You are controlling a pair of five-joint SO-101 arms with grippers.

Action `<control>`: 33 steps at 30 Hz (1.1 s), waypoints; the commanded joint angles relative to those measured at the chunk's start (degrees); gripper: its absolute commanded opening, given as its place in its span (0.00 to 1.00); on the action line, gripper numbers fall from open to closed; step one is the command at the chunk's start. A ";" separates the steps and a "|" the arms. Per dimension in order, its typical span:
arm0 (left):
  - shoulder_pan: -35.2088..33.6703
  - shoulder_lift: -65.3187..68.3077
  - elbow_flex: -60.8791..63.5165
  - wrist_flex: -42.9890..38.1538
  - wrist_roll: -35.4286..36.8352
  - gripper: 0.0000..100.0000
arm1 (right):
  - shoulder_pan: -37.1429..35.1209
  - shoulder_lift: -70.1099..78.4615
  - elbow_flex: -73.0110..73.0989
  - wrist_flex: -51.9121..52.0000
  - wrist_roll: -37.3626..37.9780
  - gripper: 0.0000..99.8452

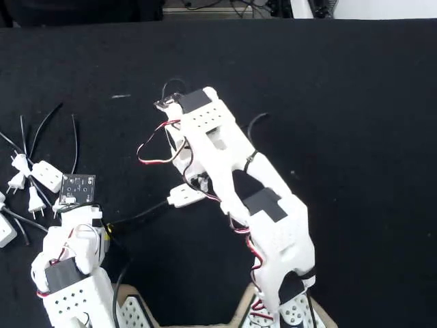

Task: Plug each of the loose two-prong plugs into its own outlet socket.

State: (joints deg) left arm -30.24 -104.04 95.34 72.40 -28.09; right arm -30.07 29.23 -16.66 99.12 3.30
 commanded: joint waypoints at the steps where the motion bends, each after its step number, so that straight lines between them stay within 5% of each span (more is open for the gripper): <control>1: -0.84 -0.26 -0.13 0.35 -0.53 0.23 | 0.79 -3.38 0.04 2.02 0.18 0.01; 33: -0.84 -0.26 -0.04 0.35 -0.53 0.23 | 0.79 0.13 -0.04 -0.53 -1.93 0.01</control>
State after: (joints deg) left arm -30.24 -104.04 95.52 72.40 -28.09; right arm -30.07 29.23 -16.66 99.12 1.89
